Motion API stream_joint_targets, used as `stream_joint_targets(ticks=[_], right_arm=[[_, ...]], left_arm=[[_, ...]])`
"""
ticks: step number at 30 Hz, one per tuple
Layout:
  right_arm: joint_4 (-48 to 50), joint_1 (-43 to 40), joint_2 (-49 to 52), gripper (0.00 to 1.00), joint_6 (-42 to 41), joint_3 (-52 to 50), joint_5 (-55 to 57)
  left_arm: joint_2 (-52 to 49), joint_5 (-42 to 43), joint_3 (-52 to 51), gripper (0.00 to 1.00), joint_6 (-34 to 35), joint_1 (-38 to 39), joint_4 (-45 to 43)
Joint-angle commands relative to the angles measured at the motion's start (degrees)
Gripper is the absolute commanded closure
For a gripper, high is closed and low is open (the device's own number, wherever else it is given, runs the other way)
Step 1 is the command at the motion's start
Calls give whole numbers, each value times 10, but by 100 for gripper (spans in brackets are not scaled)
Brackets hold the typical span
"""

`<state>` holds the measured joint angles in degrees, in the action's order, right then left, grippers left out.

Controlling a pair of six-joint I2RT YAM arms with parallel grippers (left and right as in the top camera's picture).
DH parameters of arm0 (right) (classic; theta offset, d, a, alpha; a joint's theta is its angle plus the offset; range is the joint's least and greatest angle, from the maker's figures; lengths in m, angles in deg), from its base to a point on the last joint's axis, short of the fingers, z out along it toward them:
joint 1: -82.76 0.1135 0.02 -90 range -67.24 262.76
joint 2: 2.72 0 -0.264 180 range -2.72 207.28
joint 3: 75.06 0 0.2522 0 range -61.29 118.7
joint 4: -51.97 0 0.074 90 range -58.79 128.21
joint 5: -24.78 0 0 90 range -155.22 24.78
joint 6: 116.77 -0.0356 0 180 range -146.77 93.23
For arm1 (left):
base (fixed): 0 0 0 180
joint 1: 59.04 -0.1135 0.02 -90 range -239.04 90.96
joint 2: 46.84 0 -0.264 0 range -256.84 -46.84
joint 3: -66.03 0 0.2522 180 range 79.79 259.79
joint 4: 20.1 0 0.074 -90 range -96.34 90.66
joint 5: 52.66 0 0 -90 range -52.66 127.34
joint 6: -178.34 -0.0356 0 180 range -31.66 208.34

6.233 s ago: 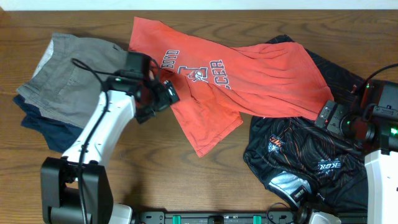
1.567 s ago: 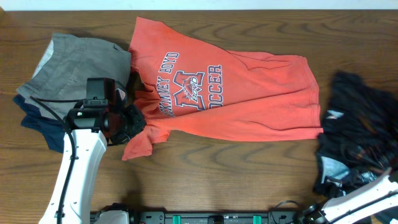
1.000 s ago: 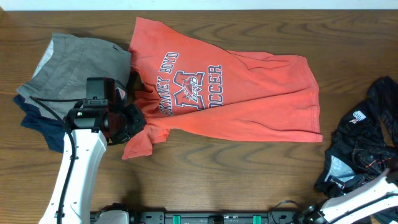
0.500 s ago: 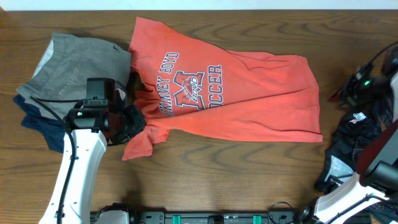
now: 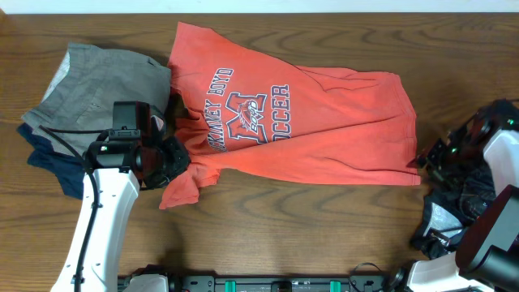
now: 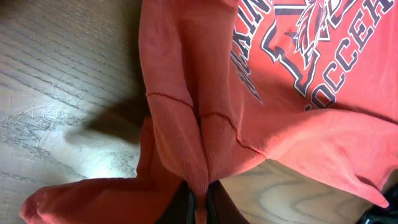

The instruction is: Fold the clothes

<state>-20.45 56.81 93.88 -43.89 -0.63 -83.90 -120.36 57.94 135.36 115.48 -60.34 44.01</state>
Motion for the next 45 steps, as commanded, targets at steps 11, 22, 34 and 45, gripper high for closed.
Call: stream_joint_targets(ticks=[11,22,34,45], right_arm=[[196,5,-2,53,-78,-153,2],[192,3,-14,99,-73,-138,3],[-46,-80,-177,99,-13,51,44],[-144,-177,-267,99,35,112,66]], left_arm=[[-3,-7,-1,93,-3,-3,2],[-2,-7,-1,94,-4,-3,28],[98,34,0,94,-75,-2,132],[283,58,0,94,-60,-3,152]])
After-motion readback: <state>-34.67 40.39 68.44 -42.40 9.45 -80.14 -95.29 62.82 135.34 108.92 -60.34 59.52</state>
